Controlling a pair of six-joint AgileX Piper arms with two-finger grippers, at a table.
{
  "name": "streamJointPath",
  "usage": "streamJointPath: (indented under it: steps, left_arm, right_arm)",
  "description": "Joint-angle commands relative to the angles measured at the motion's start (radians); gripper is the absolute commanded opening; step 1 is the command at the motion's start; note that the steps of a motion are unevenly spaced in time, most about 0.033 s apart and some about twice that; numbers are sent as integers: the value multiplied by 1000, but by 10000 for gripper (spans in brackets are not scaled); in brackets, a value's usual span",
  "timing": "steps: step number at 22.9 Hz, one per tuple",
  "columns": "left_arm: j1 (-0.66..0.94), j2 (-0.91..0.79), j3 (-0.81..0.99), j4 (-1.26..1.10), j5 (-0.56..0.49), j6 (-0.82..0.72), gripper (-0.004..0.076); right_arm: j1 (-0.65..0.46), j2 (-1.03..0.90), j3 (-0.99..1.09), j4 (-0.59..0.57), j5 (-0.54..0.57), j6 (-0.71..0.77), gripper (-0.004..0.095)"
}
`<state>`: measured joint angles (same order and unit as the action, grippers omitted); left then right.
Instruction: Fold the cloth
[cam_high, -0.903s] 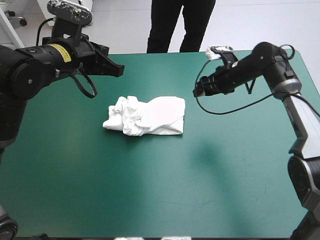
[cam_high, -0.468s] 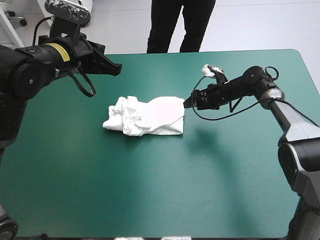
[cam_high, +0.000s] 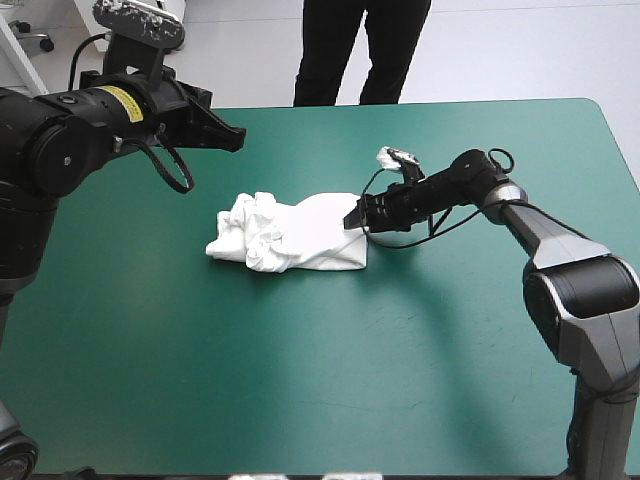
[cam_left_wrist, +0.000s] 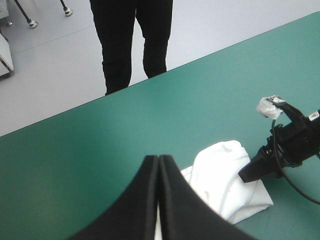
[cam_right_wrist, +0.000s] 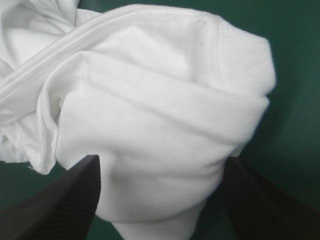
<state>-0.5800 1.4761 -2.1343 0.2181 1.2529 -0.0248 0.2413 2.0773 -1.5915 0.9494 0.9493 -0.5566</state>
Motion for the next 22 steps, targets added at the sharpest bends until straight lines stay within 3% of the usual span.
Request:
streamJointPath:
  steps: [1,8,10,11,12,13,16,20,22]
  left_arm:
    - [-6,-27,-27,2,35,-4,-9]
    - [-6,-37,-27,-5,35,-4,-9]
    - [-6,-37,-27,-5,35,-4,-9]
    - [-6,-37,-27,-5,35,-4,-9]
    - [-6,-37,-27,-5,35,-4,-9]
    - [-6,-41,-27,-5,35,-4,-9]
    - [-6,-49,-27,-5,35,-4,-9]
    - [-6,-69,-27,-15,35,-4,-9]
    - [-6,-74,-27,-19,35,-4,-9]
  right_arm:
    - [18,-29,-31,48,-25,-6,648]
    - [19,18,-31,51,-27,14,644]
    - [19,28,-31,49,-27,33,503]
    - [19,30,-31,31,-30,32,311]
    - [19,30,-31,21,-31,32,190]
    - [19,30,-31,-3,-39,37,-16]
    - [19,15,-31,-109,-41,82,-5]
    - [7,-74,-27,-511,-30,273,-5]
    - [-15,-98,-25,-604,-2,312,-15]
